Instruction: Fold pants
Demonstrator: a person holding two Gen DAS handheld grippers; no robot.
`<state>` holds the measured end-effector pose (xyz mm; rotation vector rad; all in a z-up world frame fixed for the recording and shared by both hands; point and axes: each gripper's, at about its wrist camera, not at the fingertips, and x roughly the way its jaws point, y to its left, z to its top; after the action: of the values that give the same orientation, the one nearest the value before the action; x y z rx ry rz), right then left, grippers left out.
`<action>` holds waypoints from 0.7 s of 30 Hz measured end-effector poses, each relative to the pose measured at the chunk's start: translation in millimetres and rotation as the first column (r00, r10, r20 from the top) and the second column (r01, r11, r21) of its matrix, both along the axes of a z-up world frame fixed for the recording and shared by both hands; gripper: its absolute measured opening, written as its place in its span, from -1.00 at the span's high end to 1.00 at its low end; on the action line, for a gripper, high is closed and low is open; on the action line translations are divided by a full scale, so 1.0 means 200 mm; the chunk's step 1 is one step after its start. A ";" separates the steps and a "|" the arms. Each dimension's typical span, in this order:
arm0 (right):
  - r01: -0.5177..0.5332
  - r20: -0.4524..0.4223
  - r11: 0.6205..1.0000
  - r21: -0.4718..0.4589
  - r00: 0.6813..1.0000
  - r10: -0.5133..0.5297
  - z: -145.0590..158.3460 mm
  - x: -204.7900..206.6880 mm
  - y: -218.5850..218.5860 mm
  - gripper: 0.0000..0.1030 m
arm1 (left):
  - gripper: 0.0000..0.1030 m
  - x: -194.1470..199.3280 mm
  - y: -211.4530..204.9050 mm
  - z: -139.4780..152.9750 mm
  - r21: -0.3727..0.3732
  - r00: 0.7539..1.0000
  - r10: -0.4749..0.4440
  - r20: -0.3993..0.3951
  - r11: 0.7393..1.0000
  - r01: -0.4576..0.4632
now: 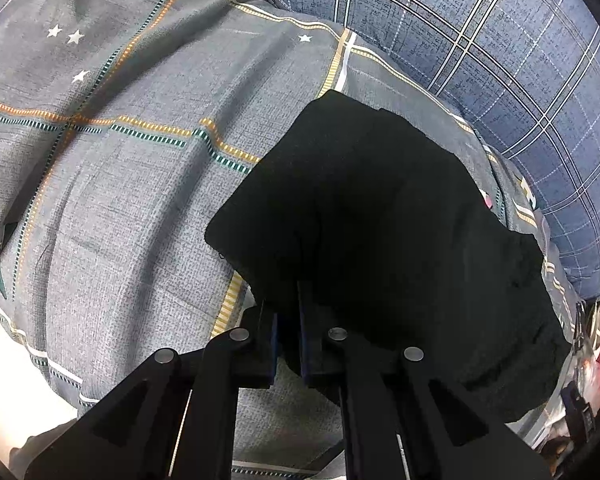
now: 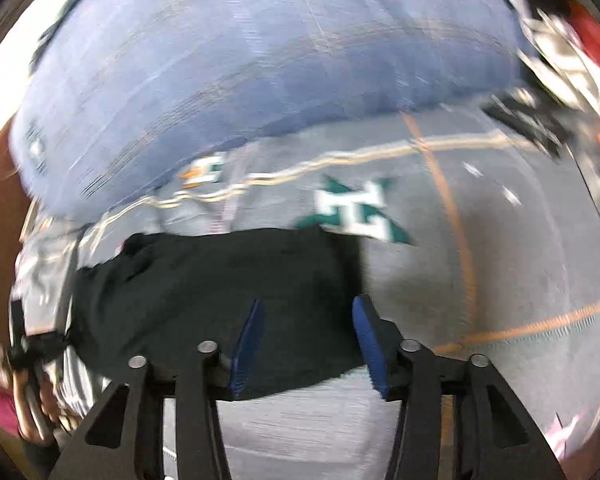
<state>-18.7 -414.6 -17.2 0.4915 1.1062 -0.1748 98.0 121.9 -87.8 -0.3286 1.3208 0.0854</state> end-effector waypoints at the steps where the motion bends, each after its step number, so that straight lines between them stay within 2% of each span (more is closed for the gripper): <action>1: -0.008 -0.027 1.000 0.003 1.000 0.008 -0.03 0.01 0.00 -0.05 | 0.90 0.00 0.00 0.00 0.002 1.000 0.002 0.000 1.000 -0.002; 4: -0.063 -0.076 0.998 -0.014 0.995 0.061 -0.08 0.06 0.09 -0.04 | 0.90 0.00 -0.01 0.00 0.002 1.000 0.009 -0.002 1.000 -0.009; 7: -0.098 -0.137 0.993 -0.061 0.987 0.089 -0.14 0.09 0.13 0.06 | 0.90 0.01 -0.01 -0.01 0.006 1.000 0.008 -0.003 1.000 -0.008; 8: -0.114 -0.165 0.990 -0.079 0.981 0.100 -0.16 0.09 0.16 0.32 | 0.90 0.00 -0.01 -0.01 0.006 1.000 0.008 -0.002 1.000 -0.008; 9: -0.133 -0.184 0.987 -0.088 0.976 0.115 -0.19 0.09 0.18 0.49 | 0.90 0.00 -0.01 -0.01 0.005 1.000 0.008 -0.001 1.000 -0.008; 12: -0.153 -0.138 0.977 -0.150 0.981 0.133 -0.11 0.07 0.23 0.86 | 0.90 0.00 0.00 0.00 -0.008 1.000 0.011 0.006 1.000 -0.011; 14: -0.124 -0.065 0.982 -0.145 0.991 0.115 -0.02 0.04 0.20 0.89 | 0.90 -0.01 0.03 0.03 -0.019 0.999 0.019 0.029 1.000 -0.019; 17: -0.084 -0.011 0.987 -0.135 0.996 0.083 0.07 -0.03 0.12 0.90 | 0.90 -0.02 0.06 0.04 -0.041 0.999 0.028 0.045 0.999 -0.026; 19: -0.082 -0.015 0.989 -0.125 0.997 0.081 0.07 -0.05 0.10 0.90 | 0.90 -0.02 0.05 0.02 -0.038 0.999 0.017 0.030 0.999 -0.016; 21: -0.088 -0.074 0.988 -0.126 0.994 0.079 -0.02 -0.02 0.11 0.89 | 0.90 -0.02 0.02 0.01 -0.023 1.000 0.004 0.018 1.000 -0.003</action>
<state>-22.5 -393.5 -20.2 0.3247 1.1724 -0.1897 94.2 126.8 -85.1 -0.3507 1.3038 0.0701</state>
